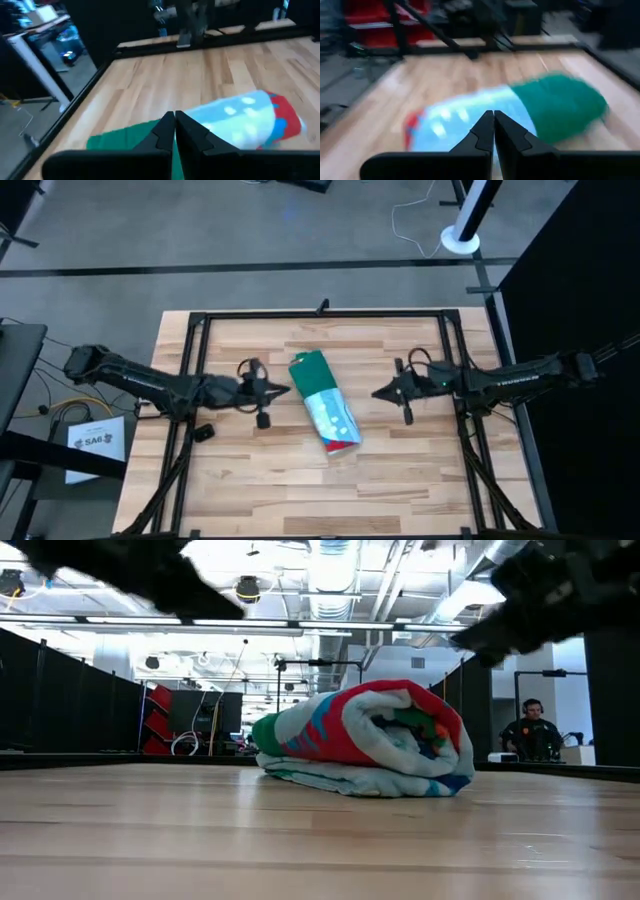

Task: Roll towel
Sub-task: Return to Home Position

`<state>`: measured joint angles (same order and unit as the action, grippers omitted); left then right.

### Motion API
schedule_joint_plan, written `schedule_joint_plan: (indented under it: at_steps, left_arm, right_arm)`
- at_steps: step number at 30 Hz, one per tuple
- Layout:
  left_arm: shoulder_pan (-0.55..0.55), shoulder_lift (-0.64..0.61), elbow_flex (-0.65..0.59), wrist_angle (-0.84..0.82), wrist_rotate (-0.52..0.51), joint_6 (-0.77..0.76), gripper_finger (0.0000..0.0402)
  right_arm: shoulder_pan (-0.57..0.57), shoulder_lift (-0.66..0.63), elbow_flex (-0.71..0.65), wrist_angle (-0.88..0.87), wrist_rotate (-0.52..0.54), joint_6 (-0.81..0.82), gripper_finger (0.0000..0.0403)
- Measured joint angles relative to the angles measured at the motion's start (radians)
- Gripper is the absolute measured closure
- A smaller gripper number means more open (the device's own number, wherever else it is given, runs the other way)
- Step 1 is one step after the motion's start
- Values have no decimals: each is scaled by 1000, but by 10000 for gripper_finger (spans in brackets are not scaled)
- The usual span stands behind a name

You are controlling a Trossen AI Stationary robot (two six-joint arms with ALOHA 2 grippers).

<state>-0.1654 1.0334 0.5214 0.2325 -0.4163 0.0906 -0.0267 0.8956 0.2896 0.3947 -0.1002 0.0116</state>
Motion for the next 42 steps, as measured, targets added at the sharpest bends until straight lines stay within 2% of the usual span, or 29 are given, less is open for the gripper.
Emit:
schedule_joint_plan:
  at_steps: [2, 5, 9, 12, 19, 25, 30, 32, 42]
  left_arm:
    - [-54, -41, -72, 40, -63, -26, 402]
    - [-93, -97, -168, 175, -96, -9, 402]
    - [-82, -225, -303, 250, -123, -11, 402]
    - [-68, -342, -387, 257, -123, -40, 402]
    - [-85, -620, -508, 180, -114, -20, 402]
    - [-84, -820, -507, -117, -116, -61, 402]
    - [-84, -877, -507, -168, -96, -87, 402]
    - [-83, -881, -507, -171, -52, -88, 402]
    - [-83, -869, -507, -173, -32, -140, 402]
  right_arm:
    - [39, -23, -52, 6, 76, 24, 403]
    - [86, -63, -85, -35, 186, 24, 403]
    - [108, -151, -114, -81, 199, -37, 403]
    - [82, -269, -112, -178, 201, -69, 403]
    - [25, -540, -112, -406, 200, -46, 403]
    - [-13, -753, -120, -549, 192, -14, 403]
    - [-19, -895, -161, -578, 151, -16, 403]
    - [-19, -890, -177, -576, 148, -17, 403]
    - [-22, -888, -222, -538, 99, -8, 403]
